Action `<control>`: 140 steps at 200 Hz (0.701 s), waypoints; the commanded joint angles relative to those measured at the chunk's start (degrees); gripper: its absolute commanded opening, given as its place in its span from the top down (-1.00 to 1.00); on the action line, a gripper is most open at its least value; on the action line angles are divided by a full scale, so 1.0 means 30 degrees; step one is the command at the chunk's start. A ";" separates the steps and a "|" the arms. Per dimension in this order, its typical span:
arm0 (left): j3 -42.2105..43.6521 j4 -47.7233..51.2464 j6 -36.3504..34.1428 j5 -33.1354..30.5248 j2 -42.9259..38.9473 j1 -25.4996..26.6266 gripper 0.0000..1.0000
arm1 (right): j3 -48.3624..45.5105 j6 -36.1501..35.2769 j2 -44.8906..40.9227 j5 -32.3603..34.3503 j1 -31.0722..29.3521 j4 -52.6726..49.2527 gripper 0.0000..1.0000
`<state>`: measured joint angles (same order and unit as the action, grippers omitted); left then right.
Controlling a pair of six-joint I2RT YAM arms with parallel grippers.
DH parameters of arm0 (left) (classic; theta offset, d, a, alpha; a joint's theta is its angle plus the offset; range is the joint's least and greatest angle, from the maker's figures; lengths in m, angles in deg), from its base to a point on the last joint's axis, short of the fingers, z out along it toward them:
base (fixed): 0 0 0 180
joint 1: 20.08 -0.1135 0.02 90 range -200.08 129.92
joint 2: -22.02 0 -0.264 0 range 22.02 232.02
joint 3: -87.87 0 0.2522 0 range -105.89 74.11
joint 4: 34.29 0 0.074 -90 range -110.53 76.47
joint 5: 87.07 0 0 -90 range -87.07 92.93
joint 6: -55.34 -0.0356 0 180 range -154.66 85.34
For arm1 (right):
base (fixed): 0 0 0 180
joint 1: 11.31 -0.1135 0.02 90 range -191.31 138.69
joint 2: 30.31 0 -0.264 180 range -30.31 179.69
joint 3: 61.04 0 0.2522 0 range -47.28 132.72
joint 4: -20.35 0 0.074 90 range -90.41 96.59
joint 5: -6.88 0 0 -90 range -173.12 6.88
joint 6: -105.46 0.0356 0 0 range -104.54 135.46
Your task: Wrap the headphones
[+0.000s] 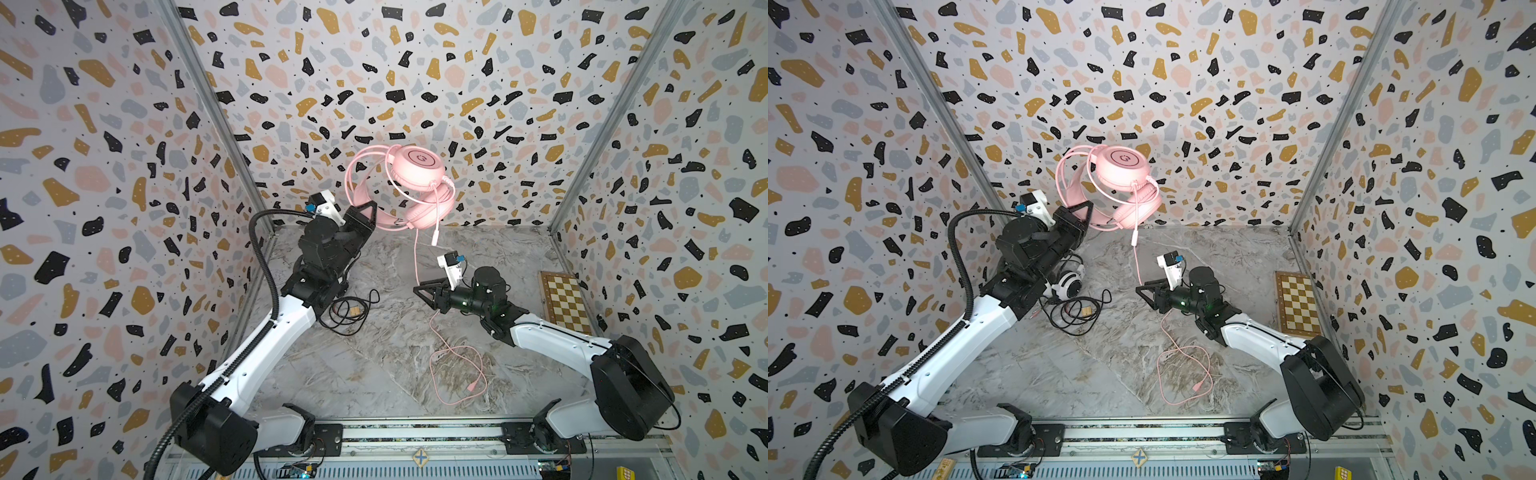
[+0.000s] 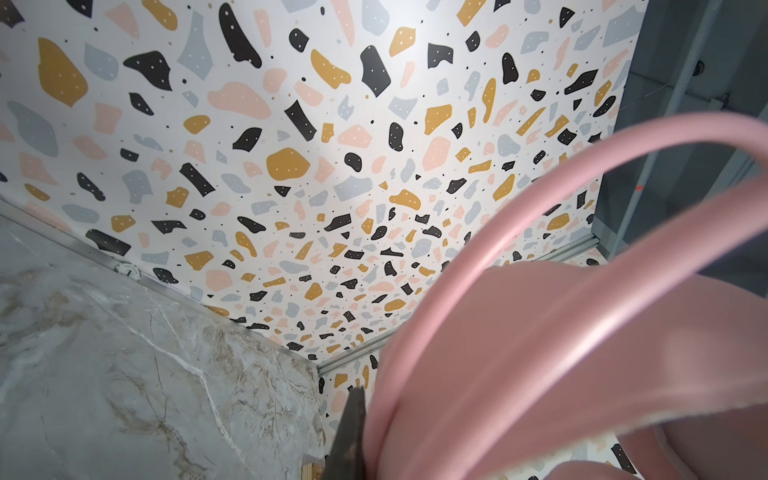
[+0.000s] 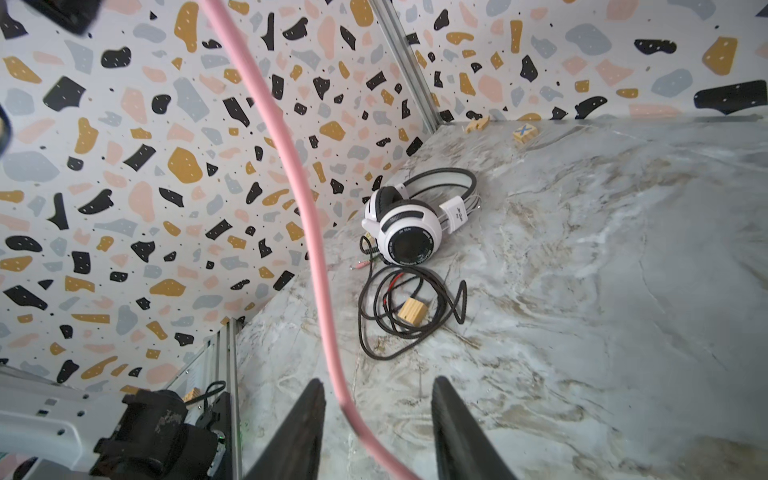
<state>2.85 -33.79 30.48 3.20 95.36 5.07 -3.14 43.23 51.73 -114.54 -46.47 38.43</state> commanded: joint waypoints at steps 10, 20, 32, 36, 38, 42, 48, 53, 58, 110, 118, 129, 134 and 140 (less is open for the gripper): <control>-0.1251 -0.1301 -0.0368 -0.0472 -0.0153 -0.0111 1.00 | -0.0929 -0.1487 0.0534 -0.0095 0.0000 0.0734 0.11; -0.1237 -0.1323 -0.0306 -0.0472 -0.0045 -0.0146 1.00 | -0.1168 -0.1527 0.0978 -0.0338 -0.0018 0.1237 0.11; -0.1236 -0.1324 -0.0241 -0.0443 0.0015 -0.0224 1.00 | -0.1507 -0.1537 0.1545 -0.0622 0.0008 0.2064 0.11; -0.1241 -0.1338 -0.0240 -0.0443 0.0016 -0.0209 1.00 | -0.1578 -0.1519 0.1725 -0.0619 0.0006 0.2291 0.11; -0.1273 -0.1327 -0.0240 -0.0443 0.0031 -0.0216 1.00 | -0.1586 -0.1507 0.1791 -0.0649 0.0002 0.2370 0.11; -0.1273 -0.1324 -0.0259 -0.0465 0.0033 -0.0223 1.00 | -0.1616 -0.1519 0.2028 -0.0723 0.0004 0.2515 0.11; -0.1295 -0.1299 -0.0241 -0.0459 0.0044 -0.0266 1.00 | -0.1596 -0.1516 0.2264 -0.0852 0.0028 0.2722 0.11; -0.1339 -0.1283 -0.0294 -0.0465 0.0045 -0.0240 1.00 | -0.1574 -0.1574 0.2530 -0.0962 0.0024 0.2907 0.11; -0.1381 -0.1236 -0.0360 -0.0499 0.0042 -0.0273 1.00 | -0.1538 -0.1558 0.2731 -0.1013 0.0006 0.3017 0.11; -0.1821 -0.0855 -0.0533 -0.0531 0.0204 -0.0740 1.00 | -0.2069 -0.2623 0.3102 -0.0650 0.0065 0.2636 0.08; -0.1850 -0.0826 -0.0548 -0.0531 0.0247 -0.0849 1.00 | -0.2244 -0.2776 0.3059 -0.0623 0.0106 0.2587 0.07; -0.1921 -0.0796 -0.0504 -0.0411 0.0333 -0.0984 1.00 | -0.2529 -0.2879 0.3025 -0.0543 0.0202 0.2572 0.05; -0.1946 -0.0796 -0.0454 -0.0335 0.0358 -0.1049 1.00 | -0.2605 -0.2925 0.3024 -0.0586 0.0252 0.2573 0.05; -0.1939 -0.0796 -0.0445 -0.0256 0.0389 -0.1098 1.00 | -0.2685 -0.2980 0.3017 -0.0628 0.0319 0.2575 0.04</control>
<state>0.31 -29.31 28.32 1.94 97.06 2.71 -9.89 36.47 62.12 -116.53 -46.14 45.79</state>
